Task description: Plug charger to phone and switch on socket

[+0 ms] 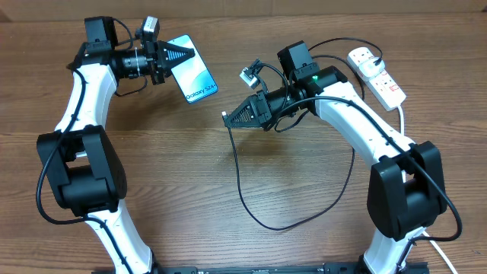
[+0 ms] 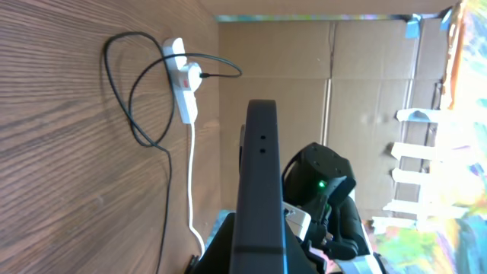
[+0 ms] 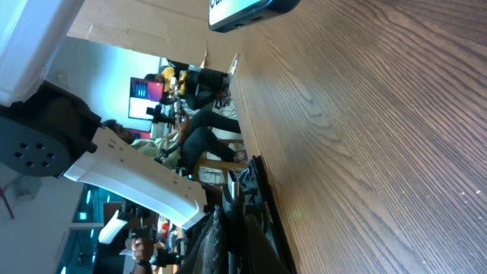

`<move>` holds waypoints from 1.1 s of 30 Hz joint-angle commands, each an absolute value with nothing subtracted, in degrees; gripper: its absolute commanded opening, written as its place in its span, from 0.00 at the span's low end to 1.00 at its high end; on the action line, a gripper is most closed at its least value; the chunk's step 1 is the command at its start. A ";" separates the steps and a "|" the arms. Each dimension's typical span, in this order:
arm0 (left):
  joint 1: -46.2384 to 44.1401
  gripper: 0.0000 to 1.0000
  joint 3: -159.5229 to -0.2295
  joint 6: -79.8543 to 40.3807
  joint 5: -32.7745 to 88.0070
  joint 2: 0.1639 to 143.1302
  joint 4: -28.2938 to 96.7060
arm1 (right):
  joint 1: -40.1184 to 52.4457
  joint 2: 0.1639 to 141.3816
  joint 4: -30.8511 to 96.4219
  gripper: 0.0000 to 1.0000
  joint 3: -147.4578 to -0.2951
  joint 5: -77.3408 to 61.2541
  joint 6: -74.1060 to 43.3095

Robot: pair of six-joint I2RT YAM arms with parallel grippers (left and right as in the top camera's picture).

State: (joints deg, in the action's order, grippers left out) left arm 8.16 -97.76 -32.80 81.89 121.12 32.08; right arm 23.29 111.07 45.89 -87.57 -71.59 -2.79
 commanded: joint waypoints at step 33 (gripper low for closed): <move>3.29 0.04 -98.76 -31.66 88.16 120.75 32.29 | 24.91 109.30 35.99 0.04 -89.30 -70.87 -12.05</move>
State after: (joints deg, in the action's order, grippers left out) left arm 3.36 -97.76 -32.73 85.76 121.12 32.16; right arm 24.88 111.07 36.42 -87.59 -69.69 -11.99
